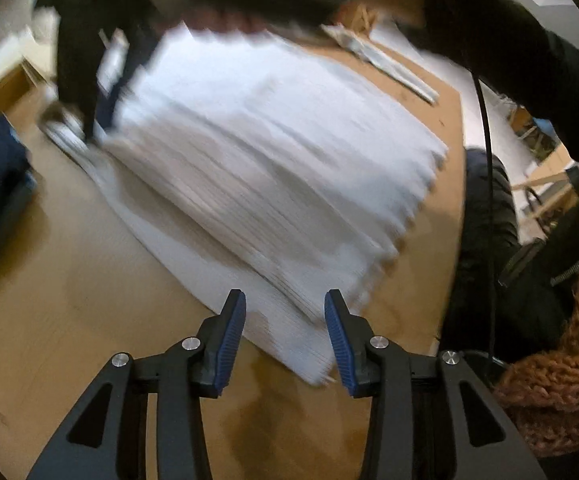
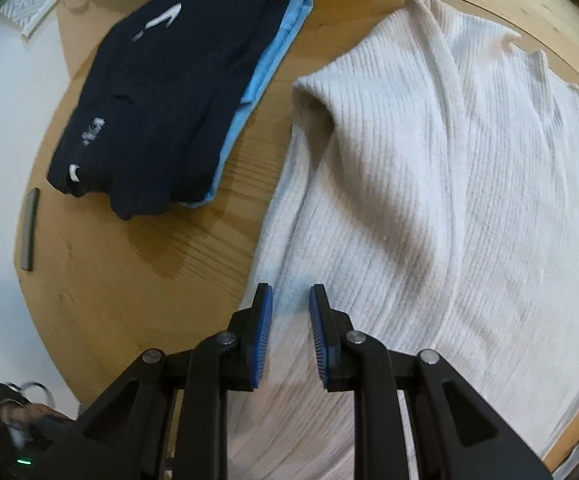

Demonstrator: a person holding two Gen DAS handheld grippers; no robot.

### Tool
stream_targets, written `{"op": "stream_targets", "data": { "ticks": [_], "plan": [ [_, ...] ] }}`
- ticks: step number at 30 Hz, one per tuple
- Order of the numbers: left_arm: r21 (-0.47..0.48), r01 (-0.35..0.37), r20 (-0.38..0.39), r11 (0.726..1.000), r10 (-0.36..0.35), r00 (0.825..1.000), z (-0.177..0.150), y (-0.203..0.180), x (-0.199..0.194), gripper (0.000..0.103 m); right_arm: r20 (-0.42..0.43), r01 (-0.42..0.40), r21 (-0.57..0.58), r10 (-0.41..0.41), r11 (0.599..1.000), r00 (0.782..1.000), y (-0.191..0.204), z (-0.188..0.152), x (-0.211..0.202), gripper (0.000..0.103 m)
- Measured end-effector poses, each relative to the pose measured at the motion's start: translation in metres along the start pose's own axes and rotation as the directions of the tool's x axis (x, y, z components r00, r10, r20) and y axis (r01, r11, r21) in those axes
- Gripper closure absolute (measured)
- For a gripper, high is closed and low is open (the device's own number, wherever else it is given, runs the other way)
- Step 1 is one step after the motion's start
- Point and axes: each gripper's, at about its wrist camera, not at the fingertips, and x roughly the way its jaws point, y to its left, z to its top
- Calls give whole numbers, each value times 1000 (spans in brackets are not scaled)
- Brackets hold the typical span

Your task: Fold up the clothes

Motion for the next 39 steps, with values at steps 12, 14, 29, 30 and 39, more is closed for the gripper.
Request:
{"op": "stream_targets", "data": {
  "ticks": [12,14,29,30,39],
  "plan": [
    [10,-48,-75,999,48,996,-2,10,19,50,91,-118,-70,125,991,988,-23,-9,-31,97],
    [11,-48,-82,999,48,995,-3,11,19,50,87,-106,-60,111,993,990,-23,-6,-32,97],
    [48,-55,-85,997,59,995,-9,7,21,45,-31,11,-24,-11,1000,999,-14,12,-19,72],
    [48,-56,-86,997,60,995,-9,7,21,45,-29,26,-33,-27,999,999,-13,12,-18,72],
    [53,-56,-94,997,61,994,-9,3,22,45,-24,-103,54,104,993,994,-42,10,-27,74]
  ]
}}
